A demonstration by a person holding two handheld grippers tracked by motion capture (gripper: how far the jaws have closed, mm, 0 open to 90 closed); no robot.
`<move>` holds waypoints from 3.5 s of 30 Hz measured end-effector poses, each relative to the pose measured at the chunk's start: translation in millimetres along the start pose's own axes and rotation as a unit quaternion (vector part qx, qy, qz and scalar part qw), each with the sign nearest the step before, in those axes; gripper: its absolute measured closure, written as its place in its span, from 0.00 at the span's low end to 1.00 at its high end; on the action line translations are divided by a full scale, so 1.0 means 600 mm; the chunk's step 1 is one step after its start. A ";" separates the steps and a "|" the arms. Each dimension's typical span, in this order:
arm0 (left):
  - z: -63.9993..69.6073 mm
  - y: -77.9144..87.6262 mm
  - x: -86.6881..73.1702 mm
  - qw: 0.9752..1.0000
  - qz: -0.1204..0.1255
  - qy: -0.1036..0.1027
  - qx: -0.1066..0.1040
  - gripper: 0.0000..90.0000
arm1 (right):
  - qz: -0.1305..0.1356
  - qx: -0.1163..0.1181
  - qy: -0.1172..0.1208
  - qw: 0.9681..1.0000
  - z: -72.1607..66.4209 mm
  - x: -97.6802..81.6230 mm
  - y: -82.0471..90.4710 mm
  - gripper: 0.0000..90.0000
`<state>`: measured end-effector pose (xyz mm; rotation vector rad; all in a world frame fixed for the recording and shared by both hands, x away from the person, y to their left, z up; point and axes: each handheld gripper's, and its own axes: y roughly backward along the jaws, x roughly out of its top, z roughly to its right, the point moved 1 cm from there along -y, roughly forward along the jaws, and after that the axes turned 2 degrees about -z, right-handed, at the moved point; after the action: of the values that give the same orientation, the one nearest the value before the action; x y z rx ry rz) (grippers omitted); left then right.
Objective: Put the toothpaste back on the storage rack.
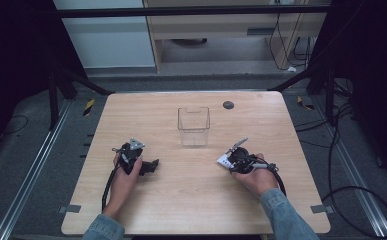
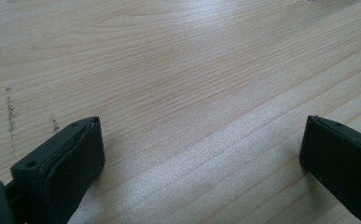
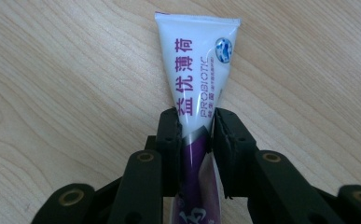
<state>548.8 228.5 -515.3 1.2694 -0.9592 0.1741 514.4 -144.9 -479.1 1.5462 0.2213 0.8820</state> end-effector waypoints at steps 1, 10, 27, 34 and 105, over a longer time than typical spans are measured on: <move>0.000 0.000 0.000 1.000 0.000 0.000 0.000 0.00 | -0.002 0.001 -0.007 1.000 0.000 0.000 0.001 0.81; 0.000 0.000 0.000 1.000 0.000 0.000 0.000 0.00 | 0.005 0.006 -0.023 1.000 0.006 -0.001 0.007 0.87; 0.000 0.000 0.000 1.000 0.000 0.000 0.000 0.00 | 0.044 0.011 -0.056 0.997 0.015 -0.008 0.053 0.88; 0.000 0.000 0.000 1.000 0.000 0.000 0.000 0.00 | 0.076 0.007 -0.080 0.994 0.038 -0.014 0.081 0.88; 0.000 0.000 0.000 1.000 0.001 0.001 0.000 0.00 | 0.206 -0.054 -0.103 0.972 0.080 0.016 0.187 0.91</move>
<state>548.9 228.4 -515.4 1.2677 -0.9586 0.1765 512.2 -198.6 -368.9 1.5942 -0.3056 1.0263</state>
